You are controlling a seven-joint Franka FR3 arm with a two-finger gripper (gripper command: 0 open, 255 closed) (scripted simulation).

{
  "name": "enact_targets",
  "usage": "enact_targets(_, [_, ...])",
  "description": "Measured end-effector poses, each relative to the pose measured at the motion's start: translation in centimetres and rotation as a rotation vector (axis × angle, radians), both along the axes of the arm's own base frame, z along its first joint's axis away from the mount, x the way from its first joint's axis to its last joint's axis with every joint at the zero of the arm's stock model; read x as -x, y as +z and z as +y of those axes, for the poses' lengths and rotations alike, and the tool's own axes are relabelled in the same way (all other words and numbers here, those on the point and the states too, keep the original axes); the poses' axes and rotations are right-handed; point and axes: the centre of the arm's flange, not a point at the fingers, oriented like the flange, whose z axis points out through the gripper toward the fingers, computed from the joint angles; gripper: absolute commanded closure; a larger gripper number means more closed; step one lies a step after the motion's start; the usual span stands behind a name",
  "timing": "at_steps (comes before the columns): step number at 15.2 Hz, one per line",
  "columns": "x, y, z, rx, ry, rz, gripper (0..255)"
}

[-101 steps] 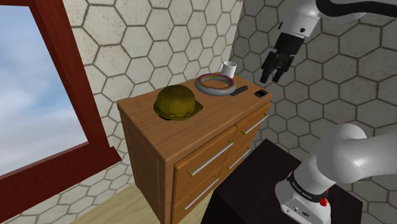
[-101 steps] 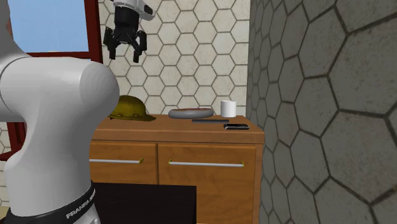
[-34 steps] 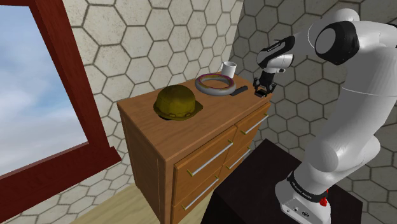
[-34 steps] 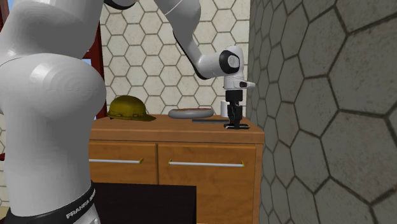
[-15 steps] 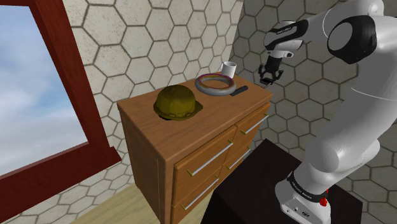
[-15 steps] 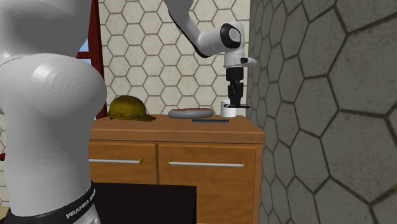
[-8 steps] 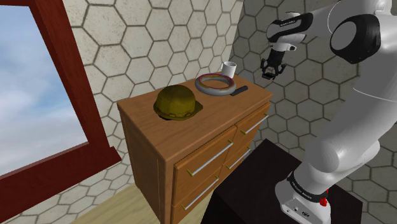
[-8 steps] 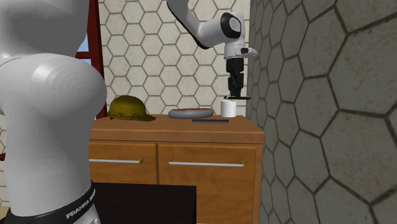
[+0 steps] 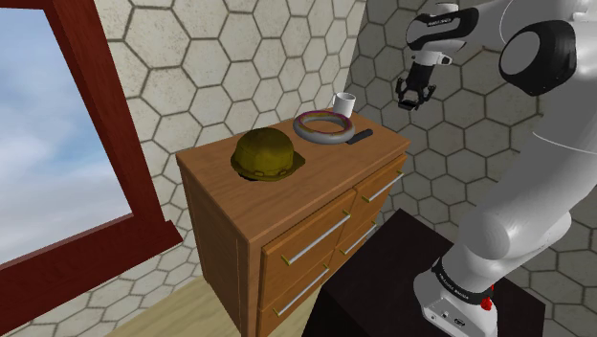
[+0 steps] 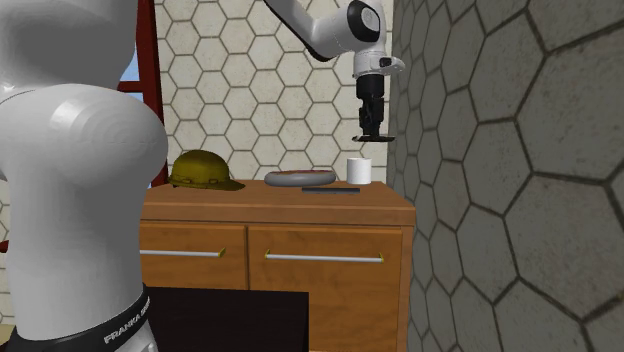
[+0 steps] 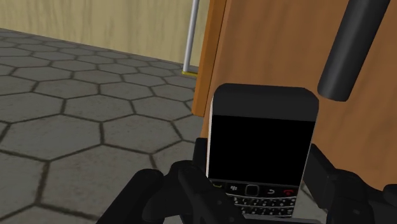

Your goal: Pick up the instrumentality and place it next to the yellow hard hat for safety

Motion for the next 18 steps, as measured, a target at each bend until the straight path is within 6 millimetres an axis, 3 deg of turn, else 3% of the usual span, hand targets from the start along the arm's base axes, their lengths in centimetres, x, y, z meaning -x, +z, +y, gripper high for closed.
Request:
enact_targets(8, [0.0, 3.7, 0.8, 0.000, 0.000, 0.000, 255])
enact_targets(11, [-0.3, 4.1, 3.7, 0.000, 0.000, 0.000, 255])
enact_targets(18, [-1.6, 3.9, 13.4, 0.000, 0.001, 0.000, 255])
